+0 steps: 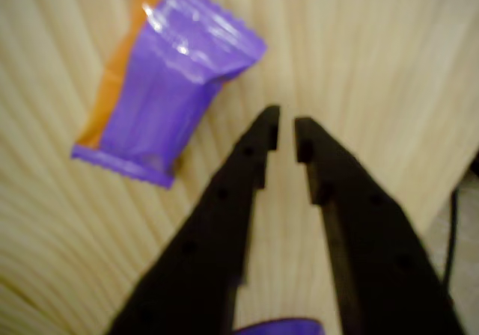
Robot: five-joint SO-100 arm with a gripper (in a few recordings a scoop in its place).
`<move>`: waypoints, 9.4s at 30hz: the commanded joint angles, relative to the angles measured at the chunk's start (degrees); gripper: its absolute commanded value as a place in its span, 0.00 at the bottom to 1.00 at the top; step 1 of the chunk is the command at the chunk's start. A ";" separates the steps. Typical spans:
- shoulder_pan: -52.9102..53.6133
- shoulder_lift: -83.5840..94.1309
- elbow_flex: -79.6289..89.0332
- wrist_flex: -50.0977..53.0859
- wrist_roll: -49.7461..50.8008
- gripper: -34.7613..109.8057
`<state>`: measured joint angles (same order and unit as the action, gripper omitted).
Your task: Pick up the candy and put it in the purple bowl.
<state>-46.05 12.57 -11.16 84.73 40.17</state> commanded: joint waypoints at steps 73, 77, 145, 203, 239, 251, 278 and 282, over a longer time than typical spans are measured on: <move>-7.65 0.00 -3.78 -9.49 17.49 0.24; -7.73 -0.09 -3.78 -7.73 16.61 0.24; -11.51 1.49 -3.78 8.26 19.16 0.24; -12.22 86.13 101.51 -10.20 16.52 0.25; -11.78 63.98 86.04 -16.79 41.31 0.38; -13.18 58.89 86.48 -20.48 43.51 0.46; -6.86 57.57 95.71 -27.60 40.52 0.43; -7.21 57.48 95.71 -27.42 40.17 0.39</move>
<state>-52.73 67.50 85.08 58.10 80.16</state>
